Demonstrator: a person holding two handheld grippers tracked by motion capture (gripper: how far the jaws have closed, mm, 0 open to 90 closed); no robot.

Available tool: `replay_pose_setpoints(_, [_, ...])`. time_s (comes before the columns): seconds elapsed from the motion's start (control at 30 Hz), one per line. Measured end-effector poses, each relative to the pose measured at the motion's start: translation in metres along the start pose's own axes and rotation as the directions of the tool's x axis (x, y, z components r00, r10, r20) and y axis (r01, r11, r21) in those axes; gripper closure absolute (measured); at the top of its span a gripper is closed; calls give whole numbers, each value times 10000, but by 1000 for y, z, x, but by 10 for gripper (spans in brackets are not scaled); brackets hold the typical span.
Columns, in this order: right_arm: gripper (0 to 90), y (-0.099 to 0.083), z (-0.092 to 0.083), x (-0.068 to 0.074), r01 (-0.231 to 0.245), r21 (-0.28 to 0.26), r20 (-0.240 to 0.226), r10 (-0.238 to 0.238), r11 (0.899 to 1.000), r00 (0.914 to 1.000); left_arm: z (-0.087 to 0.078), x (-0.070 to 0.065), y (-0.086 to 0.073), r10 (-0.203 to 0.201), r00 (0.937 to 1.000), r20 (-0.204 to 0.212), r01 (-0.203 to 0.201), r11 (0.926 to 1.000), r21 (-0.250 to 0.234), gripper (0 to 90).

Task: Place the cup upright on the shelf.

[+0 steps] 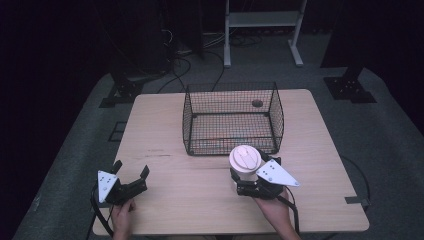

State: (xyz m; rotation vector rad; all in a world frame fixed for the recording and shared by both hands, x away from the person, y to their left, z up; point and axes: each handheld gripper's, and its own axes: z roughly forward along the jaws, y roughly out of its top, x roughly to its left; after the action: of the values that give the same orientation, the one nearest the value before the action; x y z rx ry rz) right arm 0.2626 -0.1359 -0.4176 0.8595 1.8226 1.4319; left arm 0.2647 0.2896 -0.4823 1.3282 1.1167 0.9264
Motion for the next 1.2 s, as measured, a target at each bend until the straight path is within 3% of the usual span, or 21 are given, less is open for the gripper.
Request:
replay_pose_setpoints(0.63, [43,4,1,-10,-26,239,-556,39,9997,9984,0,0,0,-9,10000,-1,9,10000,0,0])
replay_pose_setpoints(1.2, [47,10,1,-13,135,337,-717,-110,9993,9974,0,0,0,-11,10000,4,11,10000,1,0])
